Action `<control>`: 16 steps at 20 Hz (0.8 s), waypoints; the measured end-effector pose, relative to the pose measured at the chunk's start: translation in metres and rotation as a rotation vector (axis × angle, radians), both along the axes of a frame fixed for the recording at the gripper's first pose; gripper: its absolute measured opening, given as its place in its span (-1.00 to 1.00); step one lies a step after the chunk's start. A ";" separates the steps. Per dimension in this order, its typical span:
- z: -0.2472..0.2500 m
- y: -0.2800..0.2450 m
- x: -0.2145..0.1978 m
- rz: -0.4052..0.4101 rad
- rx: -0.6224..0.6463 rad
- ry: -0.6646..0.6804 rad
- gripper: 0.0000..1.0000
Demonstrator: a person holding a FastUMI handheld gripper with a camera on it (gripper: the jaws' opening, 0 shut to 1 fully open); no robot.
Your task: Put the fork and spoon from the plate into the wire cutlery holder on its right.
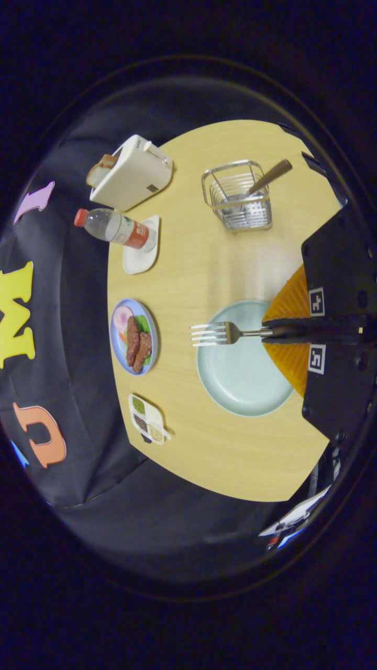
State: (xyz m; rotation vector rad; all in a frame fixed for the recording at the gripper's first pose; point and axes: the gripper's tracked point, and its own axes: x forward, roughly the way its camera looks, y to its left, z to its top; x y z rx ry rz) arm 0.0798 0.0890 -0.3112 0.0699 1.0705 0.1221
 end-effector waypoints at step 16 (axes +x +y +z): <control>0.025 -0.191 -0.004 -0.078 -0.079 0.147 -0.91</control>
